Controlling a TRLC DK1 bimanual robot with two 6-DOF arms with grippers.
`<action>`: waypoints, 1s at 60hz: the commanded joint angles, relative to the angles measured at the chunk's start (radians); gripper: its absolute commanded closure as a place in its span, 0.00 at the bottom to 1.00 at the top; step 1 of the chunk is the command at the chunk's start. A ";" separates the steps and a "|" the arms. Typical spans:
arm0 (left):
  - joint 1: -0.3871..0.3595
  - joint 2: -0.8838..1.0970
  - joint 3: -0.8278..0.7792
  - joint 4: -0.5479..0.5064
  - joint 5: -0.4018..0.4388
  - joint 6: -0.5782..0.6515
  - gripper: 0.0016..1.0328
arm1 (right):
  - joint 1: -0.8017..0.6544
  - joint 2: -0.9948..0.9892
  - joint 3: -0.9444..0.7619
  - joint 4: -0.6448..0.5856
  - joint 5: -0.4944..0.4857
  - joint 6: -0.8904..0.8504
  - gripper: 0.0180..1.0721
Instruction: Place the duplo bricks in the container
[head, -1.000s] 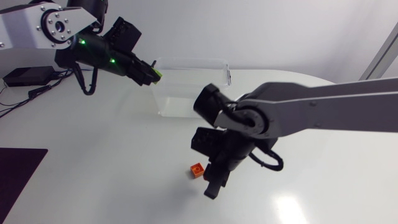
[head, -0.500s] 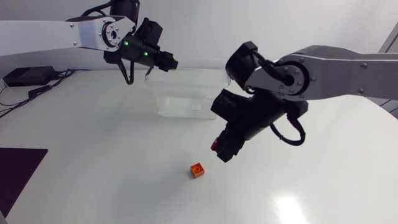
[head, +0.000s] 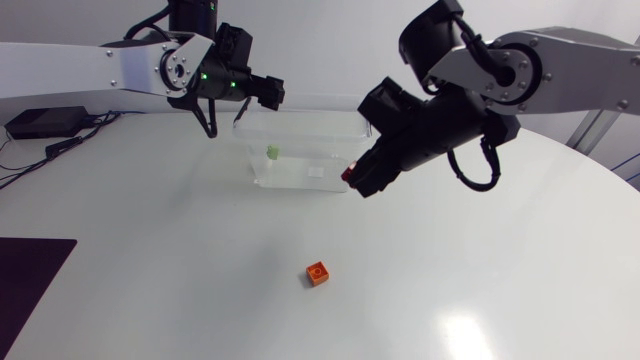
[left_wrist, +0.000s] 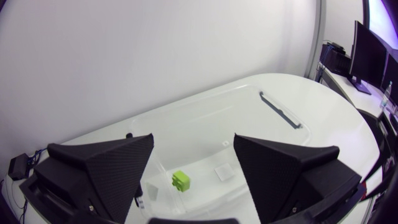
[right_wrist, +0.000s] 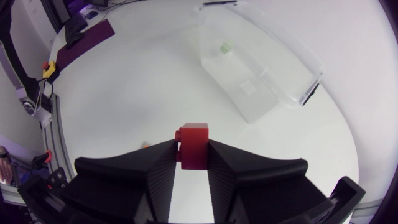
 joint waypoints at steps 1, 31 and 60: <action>-0.026 -0.116 -0.075 -0.031 0.027 0.052 0.05 | -0.029 0.005 0.035 0.035 -0.012 0.020 0.82; -0.182 -0.265 -0.417 -0.281 0.125 0.337 0.05 | -0.107 0.177 0.154 0.271 -0.047 0.134 0.82; -0.334 -0.191 -0.463 -0.356 0.059 0.337 0.06 | -0.113 0.347 0.259 0.477 -0.015 0.212 0.82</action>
